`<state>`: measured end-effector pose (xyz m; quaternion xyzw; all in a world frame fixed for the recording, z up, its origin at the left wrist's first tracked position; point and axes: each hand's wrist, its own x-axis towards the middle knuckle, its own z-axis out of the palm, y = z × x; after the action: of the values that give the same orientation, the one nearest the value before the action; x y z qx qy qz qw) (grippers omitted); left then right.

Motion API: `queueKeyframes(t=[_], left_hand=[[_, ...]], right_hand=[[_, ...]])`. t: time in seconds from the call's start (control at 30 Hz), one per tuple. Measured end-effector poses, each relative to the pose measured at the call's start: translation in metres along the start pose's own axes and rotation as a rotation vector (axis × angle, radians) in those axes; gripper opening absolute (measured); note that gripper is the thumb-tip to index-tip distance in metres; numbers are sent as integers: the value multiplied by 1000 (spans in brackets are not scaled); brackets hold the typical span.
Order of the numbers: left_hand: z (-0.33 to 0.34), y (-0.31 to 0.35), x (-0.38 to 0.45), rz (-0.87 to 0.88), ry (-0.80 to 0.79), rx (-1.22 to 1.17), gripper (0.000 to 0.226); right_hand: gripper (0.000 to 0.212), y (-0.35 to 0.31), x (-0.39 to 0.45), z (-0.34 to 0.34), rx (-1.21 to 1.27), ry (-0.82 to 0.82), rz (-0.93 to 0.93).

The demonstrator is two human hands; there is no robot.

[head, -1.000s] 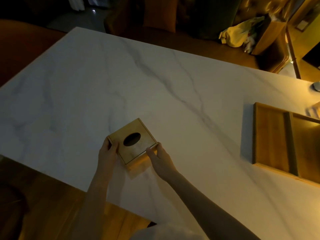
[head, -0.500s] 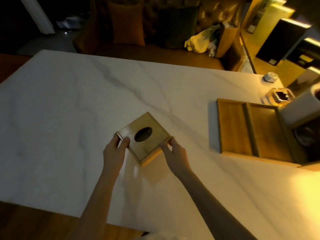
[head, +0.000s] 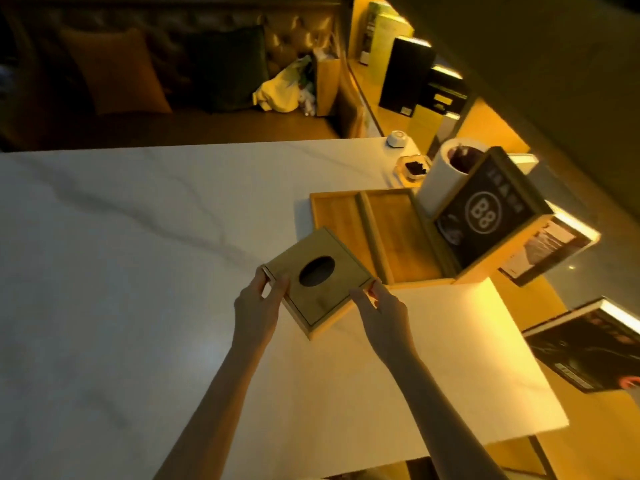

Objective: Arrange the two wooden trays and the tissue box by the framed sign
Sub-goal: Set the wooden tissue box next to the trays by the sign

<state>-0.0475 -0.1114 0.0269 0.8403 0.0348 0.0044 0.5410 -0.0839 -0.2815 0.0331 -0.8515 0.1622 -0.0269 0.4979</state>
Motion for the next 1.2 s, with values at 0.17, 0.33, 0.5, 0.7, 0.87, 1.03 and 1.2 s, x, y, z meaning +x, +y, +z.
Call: queueKeyframes(t=[0.17,0.33,0.5,0.7,0.87,1.03,1.2], left_hand=[[69,15,-10,19,-147,43,27],[124,30,-23,-28,-207,67,35],[160,35,-33,11,-256,58,29],[184,23,-39,-28,-311,59,29],[194,14,-40,-81,-363,90,36],[201,23,-44,-113,-356,115,53],[202,26,-46,-96,-414,176,54]], right_hand=[[34,47,-1,-55,6,82,134],[38,86,-8,-91,8,153,182],[44,120,-11,-111,42,163,269],[38,140,-11,-121,100,150,299],[37,149,-10,-124,109,150,317],[37,154,-9,-127,127,152,341],[40,155,-10,-132,141,112,339]])
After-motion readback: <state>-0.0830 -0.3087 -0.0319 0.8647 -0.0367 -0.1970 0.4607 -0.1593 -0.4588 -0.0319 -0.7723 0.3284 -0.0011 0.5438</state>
